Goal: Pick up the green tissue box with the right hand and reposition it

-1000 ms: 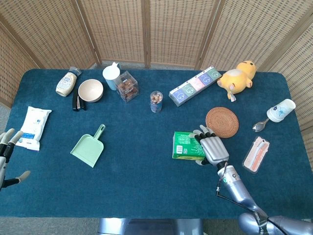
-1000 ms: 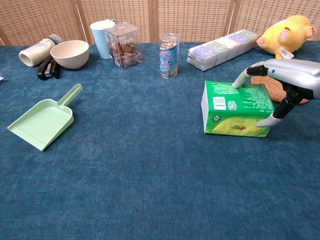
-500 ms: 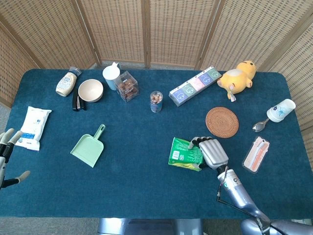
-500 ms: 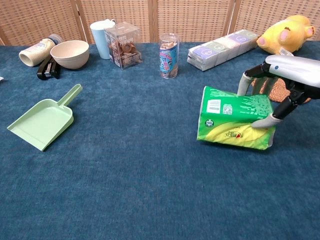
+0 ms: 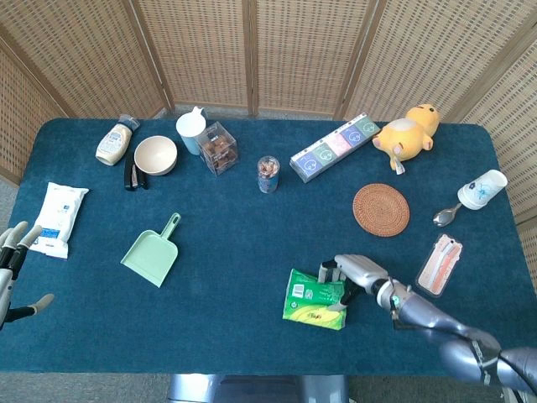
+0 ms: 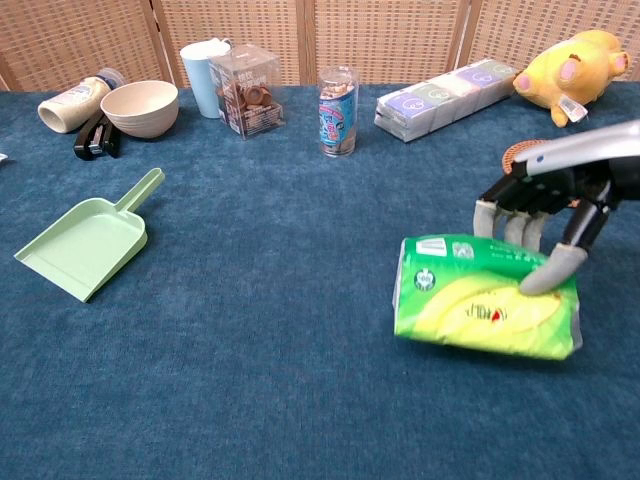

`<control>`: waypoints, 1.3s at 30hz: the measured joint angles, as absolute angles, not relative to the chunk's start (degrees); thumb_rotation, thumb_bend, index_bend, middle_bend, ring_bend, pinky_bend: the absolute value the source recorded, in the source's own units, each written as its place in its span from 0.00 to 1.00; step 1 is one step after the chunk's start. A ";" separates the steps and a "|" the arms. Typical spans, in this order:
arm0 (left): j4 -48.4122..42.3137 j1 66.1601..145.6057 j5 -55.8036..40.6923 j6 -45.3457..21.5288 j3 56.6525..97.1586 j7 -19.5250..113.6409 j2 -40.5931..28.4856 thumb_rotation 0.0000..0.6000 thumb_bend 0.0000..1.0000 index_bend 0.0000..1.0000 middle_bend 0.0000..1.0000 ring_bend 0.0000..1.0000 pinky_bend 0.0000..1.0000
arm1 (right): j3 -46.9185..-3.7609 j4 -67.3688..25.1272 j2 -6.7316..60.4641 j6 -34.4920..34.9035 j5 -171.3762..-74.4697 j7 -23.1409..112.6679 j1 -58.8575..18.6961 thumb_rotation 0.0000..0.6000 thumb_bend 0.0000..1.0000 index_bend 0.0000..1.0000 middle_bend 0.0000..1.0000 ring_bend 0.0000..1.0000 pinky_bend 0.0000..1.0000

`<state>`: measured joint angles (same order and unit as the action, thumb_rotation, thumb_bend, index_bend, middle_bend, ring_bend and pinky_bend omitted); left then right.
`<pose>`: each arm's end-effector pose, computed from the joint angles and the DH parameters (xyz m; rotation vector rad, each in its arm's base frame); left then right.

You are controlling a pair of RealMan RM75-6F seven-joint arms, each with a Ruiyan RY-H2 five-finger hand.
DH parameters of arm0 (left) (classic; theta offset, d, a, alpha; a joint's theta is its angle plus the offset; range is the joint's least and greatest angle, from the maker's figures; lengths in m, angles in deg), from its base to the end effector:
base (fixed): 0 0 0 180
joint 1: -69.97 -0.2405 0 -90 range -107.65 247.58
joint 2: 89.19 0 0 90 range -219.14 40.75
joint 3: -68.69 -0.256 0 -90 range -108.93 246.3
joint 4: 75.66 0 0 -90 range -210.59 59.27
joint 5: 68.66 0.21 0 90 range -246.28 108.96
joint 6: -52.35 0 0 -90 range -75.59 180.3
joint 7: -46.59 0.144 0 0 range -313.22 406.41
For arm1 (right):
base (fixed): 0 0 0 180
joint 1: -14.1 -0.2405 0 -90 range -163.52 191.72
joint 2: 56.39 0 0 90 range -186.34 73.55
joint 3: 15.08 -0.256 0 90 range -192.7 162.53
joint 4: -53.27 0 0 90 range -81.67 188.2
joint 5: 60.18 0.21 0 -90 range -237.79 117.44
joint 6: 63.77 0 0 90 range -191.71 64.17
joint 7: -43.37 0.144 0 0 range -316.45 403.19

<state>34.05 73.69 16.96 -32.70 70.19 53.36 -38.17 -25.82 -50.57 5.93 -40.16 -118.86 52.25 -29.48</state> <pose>-0.2701 0.1664 0.1982 -1.4104 -0.9019 -0.8437 -0.1625 -0.3087 0.0480 1.9632 -1.6839 0.6870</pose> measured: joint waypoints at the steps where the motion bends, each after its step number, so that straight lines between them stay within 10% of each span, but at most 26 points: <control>1: 34.03 73.70 16.88 -32.68 70.22 53.36 -38.16 1.00 0.06 0.03 0.00 0.00 0.04 | -25.74 -50.05 5.84 -40.29 -118.53 52.43 -29.89 1.00 0.16 0.20 0.17 0.28 0.41; 7: 33.90 73.82 16.73 -32.50 70.27 53.52 -38.05 1.00 0.06 0.03 0.00 0.00 0.04 | -25.81 -49.13 5.03 -36.66 -118.34 52.40 -30.03 1.00 0.02 0.01 0.00 0.00 0.22; 13: 34.04 73.69 16.98 -32.82 70.18 53.82 -37.94 1.00 0.06 0.03 0.00 0.00 0.04 | -25.45 -47.77 5.16 -32.95 -117.60 51.19 -30.03 1.00 0.00 0.00 0.00 0.00 0.06; 39: 33.95 73.67 16.85 -32.93 70.25 53.93 -37.88 1.00 0.06 0.03 0.00 0.00 0.04 | -26.38 -46.05 12.82 -11.63 -121.75 44.19 -25.66 1.00 0.00 0.00 0.00 0.00 0.02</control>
